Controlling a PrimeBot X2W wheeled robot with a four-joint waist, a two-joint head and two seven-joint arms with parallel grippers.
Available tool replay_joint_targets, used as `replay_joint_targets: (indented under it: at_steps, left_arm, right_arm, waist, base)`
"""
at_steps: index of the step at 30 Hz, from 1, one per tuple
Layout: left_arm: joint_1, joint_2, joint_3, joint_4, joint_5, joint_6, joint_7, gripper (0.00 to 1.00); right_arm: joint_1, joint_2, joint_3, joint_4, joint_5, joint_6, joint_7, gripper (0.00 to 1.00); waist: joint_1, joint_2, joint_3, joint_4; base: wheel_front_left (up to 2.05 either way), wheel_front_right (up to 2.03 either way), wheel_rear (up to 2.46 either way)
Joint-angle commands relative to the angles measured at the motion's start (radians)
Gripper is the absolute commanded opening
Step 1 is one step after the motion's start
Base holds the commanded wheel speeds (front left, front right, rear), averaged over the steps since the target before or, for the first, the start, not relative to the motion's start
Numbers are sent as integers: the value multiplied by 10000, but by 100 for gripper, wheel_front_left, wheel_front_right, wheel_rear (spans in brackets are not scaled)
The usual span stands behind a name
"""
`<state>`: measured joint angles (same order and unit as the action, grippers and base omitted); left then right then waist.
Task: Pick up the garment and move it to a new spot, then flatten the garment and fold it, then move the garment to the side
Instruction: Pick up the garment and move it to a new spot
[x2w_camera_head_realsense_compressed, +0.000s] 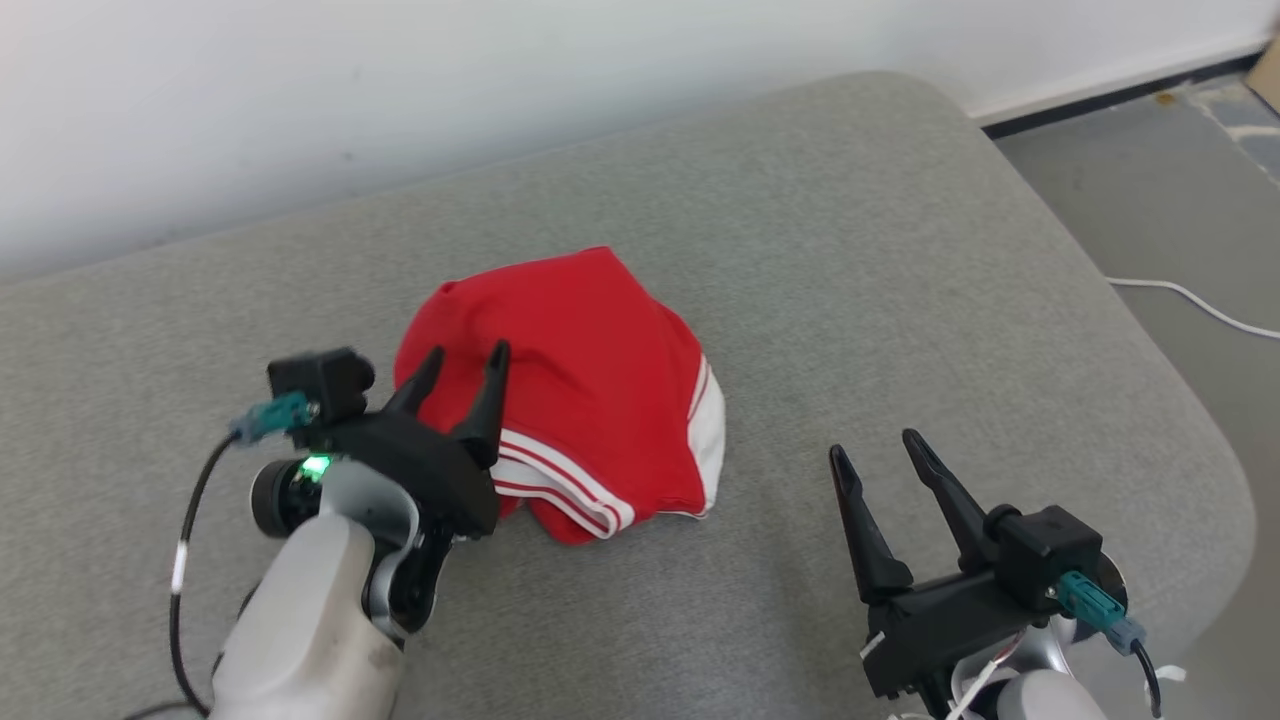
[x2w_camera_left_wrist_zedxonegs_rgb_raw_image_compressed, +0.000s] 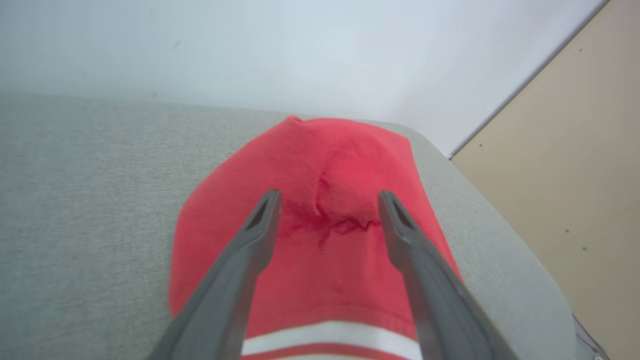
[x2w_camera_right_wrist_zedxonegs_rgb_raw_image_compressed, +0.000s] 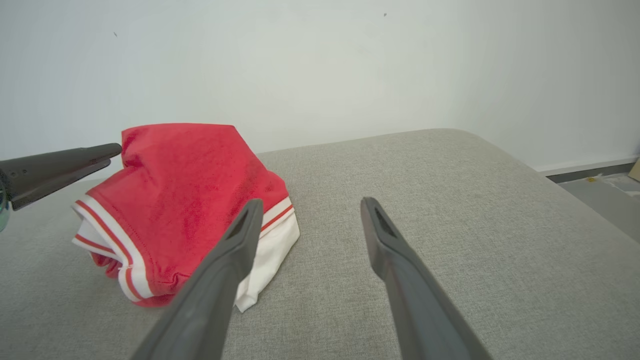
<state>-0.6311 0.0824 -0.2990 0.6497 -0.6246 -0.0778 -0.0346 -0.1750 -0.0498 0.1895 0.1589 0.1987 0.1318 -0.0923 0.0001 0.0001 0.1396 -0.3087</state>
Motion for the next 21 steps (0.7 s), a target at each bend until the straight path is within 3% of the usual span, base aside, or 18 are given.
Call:
replay_joint_targets:
  at_steps: [1,7,16,21]
  left_arm:
    - [304,14,31,32,98,79,-396,100]
    - [1262,202,145,-285,694,443,-2103,100]
    - [3814,800,908,-3068,2364,1302,-2302,100]
    - [5288,764,1432,-4547,3039,1375,-2303,100]
  right_arm:
    - [182,-10,-88,18,-93,-21,11,100]
    - [640,-11,-539,33,-384,-21,164,100]
    - [1235,-11,-1106,138,-285,-21,54,100]
    - [1458,-11,-1263,302,-235,-21,-59,100]
  waist:
    - [-1,-1,-478,625]
    - [-1,-1,-1193,1584]
    - [-1,-1,-1989,2672]
    - [-1,-1,-2241,3026]
  base:
    - [0,0,0]
    - [0,0,0]
    - [0,0,0]
    - [0,0,0]
